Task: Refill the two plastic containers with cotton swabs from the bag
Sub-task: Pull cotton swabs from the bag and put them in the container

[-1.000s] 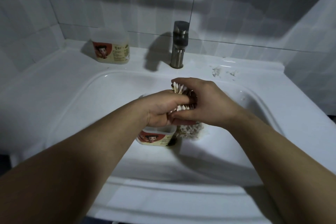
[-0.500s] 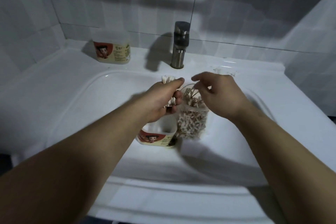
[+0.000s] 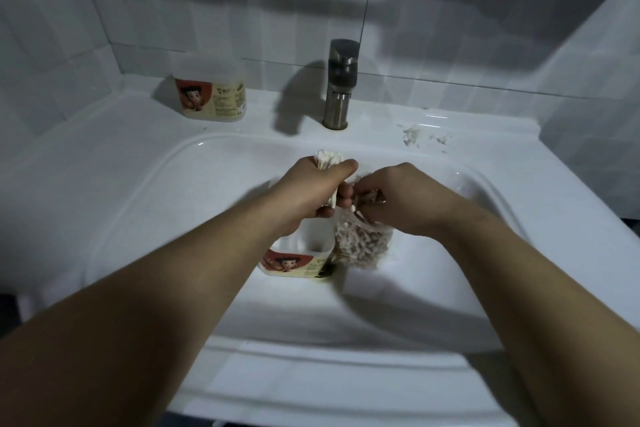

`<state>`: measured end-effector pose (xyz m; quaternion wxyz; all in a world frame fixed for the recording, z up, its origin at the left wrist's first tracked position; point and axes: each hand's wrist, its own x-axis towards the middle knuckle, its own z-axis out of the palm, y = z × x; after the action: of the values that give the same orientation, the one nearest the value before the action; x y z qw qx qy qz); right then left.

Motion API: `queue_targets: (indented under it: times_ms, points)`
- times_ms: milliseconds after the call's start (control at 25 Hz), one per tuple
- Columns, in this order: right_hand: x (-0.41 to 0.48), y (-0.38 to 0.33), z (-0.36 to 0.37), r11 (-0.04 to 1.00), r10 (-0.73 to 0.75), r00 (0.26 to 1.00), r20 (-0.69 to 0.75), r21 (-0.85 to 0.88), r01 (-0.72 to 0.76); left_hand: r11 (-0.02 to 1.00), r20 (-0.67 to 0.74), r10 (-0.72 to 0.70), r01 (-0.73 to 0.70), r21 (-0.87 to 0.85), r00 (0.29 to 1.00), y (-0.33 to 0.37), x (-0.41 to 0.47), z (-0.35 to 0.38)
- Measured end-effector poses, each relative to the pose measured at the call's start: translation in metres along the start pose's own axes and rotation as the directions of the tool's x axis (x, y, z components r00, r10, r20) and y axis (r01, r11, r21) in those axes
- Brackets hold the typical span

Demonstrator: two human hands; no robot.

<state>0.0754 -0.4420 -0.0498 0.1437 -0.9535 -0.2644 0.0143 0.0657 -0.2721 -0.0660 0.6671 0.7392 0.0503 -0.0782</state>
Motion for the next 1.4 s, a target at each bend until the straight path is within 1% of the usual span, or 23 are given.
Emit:
queue_targets:
  times_ms: [80, 160, 240, 440, 520, 600, 680, 800, 880, 1080, 1320, 1400]
  points:
    - [0.003, 0.001, 0.001, 0.999, 0.002, 0.999, -0.034, -0.032, -0.003, 1.0, -0.001, 0.014, -0.014, 0.021, 1.0, 0.0, -0.002, 0.001]
    - [0.004, 0.001, 0.001, 1.0, 0.0, 0.998, -0.059, -0.027, -0.001, 0.999, 0.005, 0.027, -0.027, 0.037, 1.0, 0.001, -0.002, 0.002]
    - [0.003, 0.002, -0.001, 0.999, 0.008, 0.996, -0.092, 0.034, -0.004, 0.998, 0.018, 0.034, -0.034, 0.043, 0.999, 0.0, -0.001, 0.003]
    - [0.004, 0.006, -0.005, 0.984, 0.095, 0.977, -0.19, 0.169, -0.063, 1.0, 0.021, 0.019, -0.019, -0.003, 1.0, -0.003, 0.002, 0.002]
    - [0.002, 0.006, -0.006, 0.98, 0.105, 0.985, -0.139, 0.182, -0.079, 1.0, 0.023, 0.01, -0.01, -0.016, 1.0, -0.004, 0.003, 0.003]
    - [-0.001, 0.004, -0.007, 0.984, 0.1, 0.994, -0.045, 0.152, -0.092, 1.0, 0.025, 0.004, -0.004, -0.018, 1.0, -0.005, 0.003, 0.003]
    - [-0.002, 0.002, -0.006, 0.989, 0.101, 0.995, -0.014, 0.113, -0.099, 1.0, 0.036, 0.0, 0.0, -0.013, 0.999, -0.006, 0.002, 0.003]
    - [-0.001, 0.0, -0.006, 0.994, 0.101, 0.993, -0.068, 0.053, -0.097, 1.0, 0.053, 0.003, -0.003, 0.001, 0.999, -0.006, 0.001, 0.004]
    - [0.001, 0.001, -0.006, 0.995, 0.097, 0.99, -0.102, 0.043, -0.093, 1.0, 0.053, 0.001, -0.001, -0.003, 0.999, -0.006, 0.002, 0.004]
    - [-0.001, 0.001, -0.009, 0.997, 0.064, 0.98, -0.187, 0.064, -0.053, 1.0, 0.072, -0.005, 0.006, -0.008, 0.997, -0.007, 0.002, 0.001]
    - [0.0, 0.006, -0.01, 0.994, 0.084, 0.963, -0.258, 0.082, -0.065, 1.0, 0.064, -0.001, 0.002, -0.03, 0.998, -0.007, 0.003, 0.001]
    - [-0.001, 0.007, -0.012, 0.991, 0.104, 0.949, -0.296, 0.114, -0.073, 1.0, 0.065, -0.009, 0.011, -0.023, 0.998, -0.008, 0.004, 0.001]
